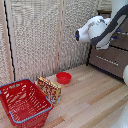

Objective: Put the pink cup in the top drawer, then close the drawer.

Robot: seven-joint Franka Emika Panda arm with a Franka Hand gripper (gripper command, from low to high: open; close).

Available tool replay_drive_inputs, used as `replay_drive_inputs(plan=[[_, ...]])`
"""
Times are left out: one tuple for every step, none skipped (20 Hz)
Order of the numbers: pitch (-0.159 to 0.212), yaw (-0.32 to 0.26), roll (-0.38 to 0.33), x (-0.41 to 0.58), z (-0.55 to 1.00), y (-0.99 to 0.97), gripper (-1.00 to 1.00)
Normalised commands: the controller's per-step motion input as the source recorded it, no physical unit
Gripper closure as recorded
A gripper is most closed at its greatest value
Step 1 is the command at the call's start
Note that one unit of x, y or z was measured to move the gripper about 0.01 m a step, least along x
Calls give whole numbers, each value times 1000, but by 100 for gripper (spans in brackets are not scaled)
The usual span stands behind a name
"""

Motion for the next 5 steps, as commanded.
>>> replay_drive_inputs(plan=[[0,-112,-32,274,-109,454,-100],[0,-131,-50,343,-143,606,-100],[0,-121,-32,294,-237,677,-100],[0,-126,-12,274,-254,703,-100],[2,-126,-4,289,-226,680,-100]])
